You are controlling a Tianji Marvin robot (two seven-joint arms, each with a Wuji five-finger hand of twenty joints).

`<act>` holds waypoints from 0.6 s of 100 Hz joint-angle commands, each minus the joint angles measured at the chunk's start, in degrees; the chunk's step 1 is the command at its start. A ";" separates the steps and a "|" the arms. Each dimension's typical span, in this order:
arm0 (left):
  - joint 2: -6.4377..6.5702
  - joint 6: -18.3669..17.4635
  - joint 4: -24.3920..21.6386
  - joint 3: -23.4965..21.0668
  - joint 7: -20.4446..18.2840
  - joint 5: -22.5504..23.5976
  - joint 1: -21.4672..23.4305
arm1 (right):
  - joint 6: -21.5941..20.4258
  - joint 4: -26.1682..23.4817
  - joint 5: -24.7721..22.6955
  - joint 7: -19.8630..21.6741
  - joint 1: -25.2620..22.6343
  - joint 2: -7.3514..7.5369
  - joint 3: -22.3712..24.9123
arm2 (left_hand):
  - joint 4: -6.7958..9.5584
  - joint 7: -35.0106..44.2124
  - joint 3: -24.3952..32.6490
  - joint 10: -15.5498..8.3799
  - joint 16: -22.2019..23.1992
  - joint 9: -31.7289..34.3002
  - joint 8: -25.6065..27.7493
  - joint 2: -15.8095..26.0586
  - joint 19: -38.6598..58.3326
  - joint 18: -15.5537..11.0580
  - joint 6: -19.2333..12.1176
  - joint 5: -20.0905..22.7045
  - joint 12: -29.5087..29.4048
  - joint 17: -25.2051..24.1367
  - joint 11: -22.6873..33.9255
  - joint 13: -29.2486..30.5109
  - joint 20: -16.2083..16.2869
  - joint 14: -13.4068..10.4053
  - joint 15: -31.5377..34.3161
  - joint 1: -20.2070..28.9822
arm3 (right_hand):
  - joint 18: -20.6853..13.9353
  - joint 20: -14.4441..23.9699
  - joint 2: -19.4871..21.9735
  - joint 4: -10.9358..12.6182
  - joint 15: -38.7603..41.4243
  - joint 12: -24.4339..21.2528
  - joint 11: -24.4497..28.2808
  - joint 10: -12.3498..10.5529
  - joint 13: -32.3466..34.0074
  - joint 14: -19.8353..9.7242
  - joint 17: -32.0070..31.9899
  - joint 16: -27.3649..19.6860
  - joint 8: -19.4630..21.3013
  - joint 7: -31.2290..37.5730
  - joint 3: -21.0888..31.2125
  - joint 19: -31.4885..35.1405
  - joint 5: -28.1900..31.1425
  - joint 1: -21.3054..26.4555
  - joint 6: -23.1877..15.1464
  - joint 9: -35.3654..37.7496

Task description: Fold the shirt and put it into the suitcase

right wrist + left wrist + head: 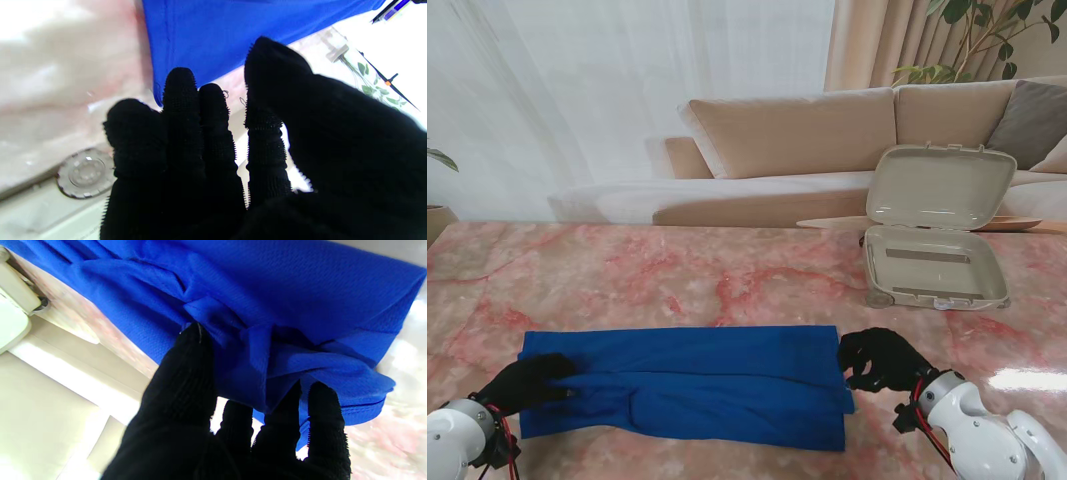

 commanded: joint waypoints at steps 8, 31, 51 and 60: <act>0.42 -1.55 -2.58 -1.25 -1.63 0.78 1.23 | 0.99 -1.83 0.33 0.24 1.64 -0.61 -1.00 | 1.17 -4.00 -2.98 0.76 -1.57 -3.00 -0.04 2.86 -2.98 1.06 0.74 1.29 -1.70 -1.75 -1.35 -3.65 -0.17 0.90 -2.80 -0.82 | -5.28 2.27 1.26 -0.12 -0.53 -1.11 -1.09 0.42 -2.37 2.60 1.84 -0.92 -0.25 -1.20 -1.88 -0.68 -2.23 -1.19 0.89 -1.83; 0.36 -1.83 -5.34 -3.15 -2.28 0.72 2.95 | 1.89 -2.79 1.64 -1.27 3.27 -0.98 -3.41 | 1.42 -7.50 -4.41 1.08 -2.70 -3.40 -0.15 4.56 -4.55 1.05 1.04 1.17 -2.95 -2.51 -3.02 -4.60 -0.46 0.95 -4.39 -2.51 | -3.98 2.91 2.42 0.58 -0.67 -1.92 -1.70 0.99 -2.15 3.12 1.69 -0.77 -0.16 -2.42 -3.39 -1.09 -2.16 -0.74 1.64 -1.57; 0.19 -1.71 -5.34 -2.56 -1.47 -0.37 2.65 | 3.07 -2.12 3.33 -1.70 4.73 -1.15 -6.15 | 1.46 -8.09 -4.77 1.24 -2.58 -2.82 0.40 4.94 -4.06 1.01 1.12 1.32 -3.02 -1.91 -3.03 -3.88 -0.02 1.07 -3.99 -2.26 | -4.55 3.03 3.05 0.37 -0.02 -1.93 -2.01 1.35 -0.95 3.17 2.08 -0.59 -0.45 -3.03 -2.74 -1.10 -1.95 -0.30 1.67 -0.76; 0.42 -1.35 -3.93 -0.84 -2.04 -0.92 1.39 | 3.78 -1.16 4.45 -2.47 5.51 -1.36 -7.92 | 1.50 -8.54 -5.04 1.40 -2.41 -2.75 0.53 5.44 -3.68 0.99 1.22 1.07 -3.00 -1.74 -3.00 -3.74 0.36 1.23 -3.69 -2.38 | -4.89 3.11 3.41 0.14 0.85 -1.77 -2.01 1.66 -0.25 3.22 2.26 -0.28 -0.62 -3.17 -2.26 -0.85 -1.78 -0.09 1.73 -0.36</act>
